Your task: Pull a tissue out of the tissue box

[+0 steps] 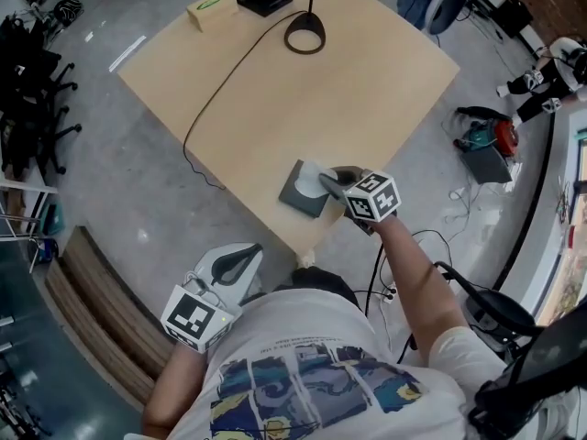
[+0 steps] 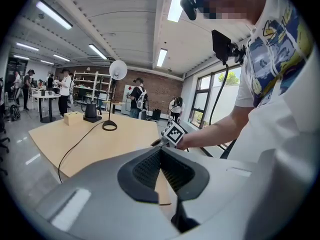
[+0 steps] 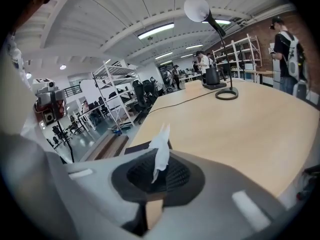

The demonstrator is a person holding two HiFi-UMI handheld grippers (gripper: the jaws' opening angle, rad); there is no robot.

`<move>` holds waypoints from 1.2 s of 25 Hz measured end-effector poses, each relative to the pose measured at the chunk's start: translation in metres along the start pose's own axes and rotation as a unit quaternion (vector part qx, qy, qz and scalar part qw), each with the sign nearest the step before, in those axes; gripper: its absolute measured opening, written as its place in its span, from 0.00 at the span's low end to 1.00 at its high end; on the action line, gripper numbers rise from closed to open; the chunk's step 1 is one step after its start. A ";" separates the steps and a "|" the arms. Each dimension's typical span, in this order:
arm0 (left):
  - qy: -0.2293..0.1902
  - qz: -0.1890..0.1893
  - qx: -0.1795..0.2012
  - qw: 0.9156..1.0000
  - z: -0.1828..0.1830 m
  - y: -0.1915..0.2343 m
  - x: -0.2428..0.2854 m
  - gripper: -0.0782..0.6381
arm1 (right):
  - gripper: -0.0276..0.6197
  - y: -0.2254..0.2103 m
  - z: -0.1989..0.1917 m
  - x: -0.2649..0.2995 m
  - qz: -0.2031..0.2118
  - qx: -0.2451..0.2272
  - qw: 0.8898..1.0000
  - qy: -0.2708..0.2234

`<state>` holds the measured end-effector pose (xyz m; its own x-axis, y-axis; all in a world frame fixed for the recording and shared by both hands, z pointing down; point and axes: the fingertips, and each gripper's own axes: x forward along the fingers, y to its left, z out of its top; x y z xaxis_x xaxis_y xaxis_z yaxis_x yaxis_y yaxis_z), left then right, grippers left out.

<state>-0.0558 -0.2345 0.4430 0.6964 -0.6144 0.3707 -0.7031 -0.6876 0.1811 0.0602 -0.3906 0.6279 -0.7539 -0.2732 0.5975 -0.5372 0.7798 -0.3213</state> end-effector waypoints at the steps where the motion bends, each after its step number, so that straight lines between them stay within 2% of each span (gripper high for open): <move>1: -0.001 0.000 0.000 1.000 0.000 0.000 -0.002 0.12 | 0.06 0.002 0.001 -0.001 -0.004 -0.003 1.000 -0.001; 16: -0.016 -0.017 0.003 1.000 -0.004 0.004 -0.043 0.12 | 0.05 0.028 0.024 -0.017 -0.064 -0.046 0.997 -0.011; 30: -0.016 -0.050 0.006 0.999 -0.024 0.007 -0.075 0.12 | 0.05 0.055 0.044 -0.039 -0.123 -0.082 0.989 -0.027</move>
<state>-0.1161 -0.1837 0.4387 0.7679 -0.5540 0.3217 -0.6276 -0.7511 0.2048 0.0430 -0.3618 0.5542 -0.6296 -0.4925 0.6009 -0.6415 0.7659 -0.0444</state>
